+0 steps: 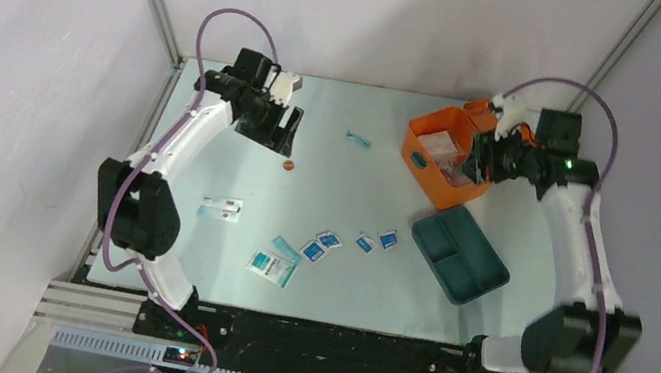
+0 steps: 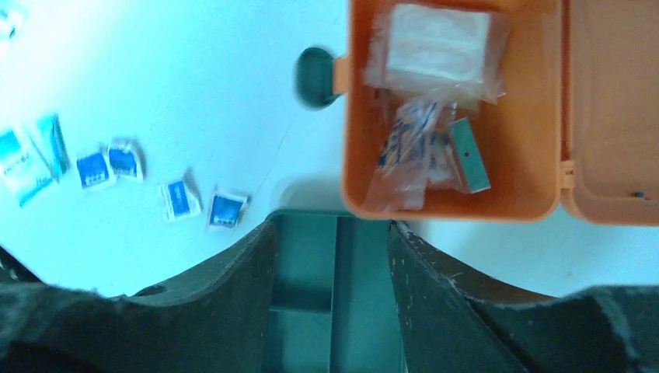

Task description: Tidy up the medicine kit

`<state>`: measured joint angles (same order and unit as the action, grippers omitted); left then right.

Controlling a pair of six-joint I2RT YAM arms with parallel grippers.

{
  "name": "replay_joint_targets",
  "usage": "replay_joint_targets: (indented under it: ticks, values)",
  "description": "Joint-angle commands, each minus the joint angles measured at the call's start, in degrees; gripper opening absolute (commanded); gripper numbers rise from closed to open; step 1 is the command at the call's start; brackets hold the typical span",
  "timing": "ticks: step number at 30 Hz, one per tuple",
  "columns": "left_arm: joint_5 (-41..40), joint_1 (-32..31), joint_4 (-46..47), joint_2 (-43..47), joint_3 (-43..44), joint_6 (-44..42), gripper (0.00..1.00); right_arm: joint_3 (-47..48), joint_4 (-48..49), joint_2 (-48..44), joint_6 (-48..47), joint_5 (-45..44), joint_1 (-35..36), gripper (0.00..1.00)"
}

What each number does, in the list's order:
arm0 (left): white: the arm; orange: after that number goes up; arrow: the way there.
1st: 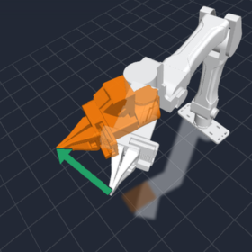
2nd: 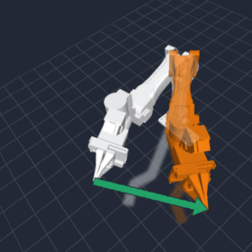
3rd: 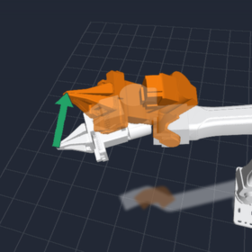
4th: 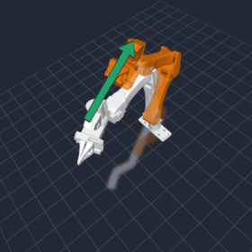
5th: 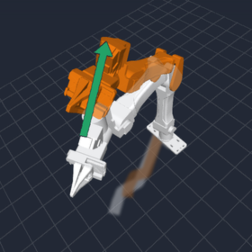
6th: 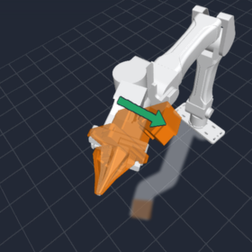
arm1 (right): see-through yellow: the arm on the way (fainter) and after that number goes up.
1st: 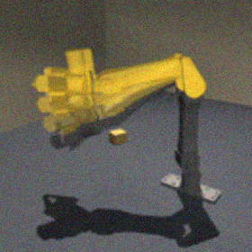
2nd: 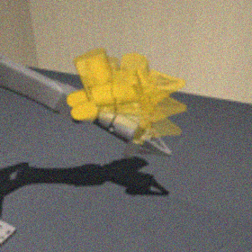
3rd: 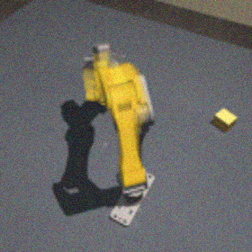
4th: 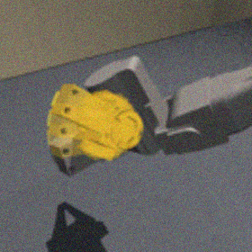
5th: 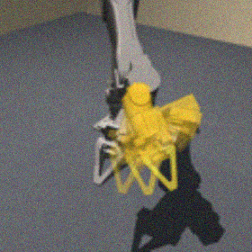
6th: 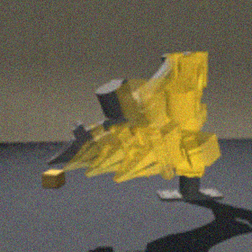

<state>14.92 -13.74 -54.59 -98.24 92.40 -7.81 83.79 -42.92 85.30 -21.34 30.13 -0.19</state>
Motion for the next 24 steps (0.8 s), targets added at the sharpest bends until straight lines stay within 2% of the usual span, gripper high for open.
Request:
replay_joint_targets:
  ticks: [1,2,3,5,6,8,10,12,17,24]
  values:
    - [-10.16,1.06,7.21,10.16,-4.2,7.33,0.86,-12.52,-3.37,-11.82,-13.62,4.43,2.33,0.61]
    - [-9.24,1.07,11.17,12.5,-7.29,7.35,0.96,-17.02,-3.3,-14.1,-14.64,3.14,3.06,0.62]
    - [-8.23,1.03,13.15,13.37,-8.84,8.64,0.98,-19.03,-3.22,-14.72,-14.84,0.05,4.64,0.63]
    - [-11.24,1.27,15.17,10.16,-10.73,15.32,0.99,-25.2,-3.84,-14.75,-14.75,-4.01,7.11,0.65]
    - [-9.6,1.31,14.32,8.23,-9.51,16.09,1.0,-26.5,-3.93,-14.75,-15.19,-4.28,7.65,0.66]
    - [-7.62,0.94,14.51,5.95,-8.54,15.34,1.0,-30.76,-2.51,-16.7,-15.96,-3.41,8.51,0.75]
    - [-7.73,0.72,14.62,5.98,-8.4,14.53,1.0,-33.87,-0.04,-17.59,-14.11,-8.05,10.25,0.89]
    - [-6.93,0.5,14.61,6.34,-8.84,13.75,1.0,-35.16,1.99,-16.9,-11.83,-10.51,9.73,0.91]
    - [-6.72,-2.63,14.65,7.17,-9.89,10.18,1.0,-36.09,3.91,-15.67,-8.83,-17.1,6.96,0.82]
    - [-10.12,-6.03,14.49,8.1,-10.28,7.91,1.0,-39.39,5.44,-14.78,-11.34,-20.84,4.69,0.61]
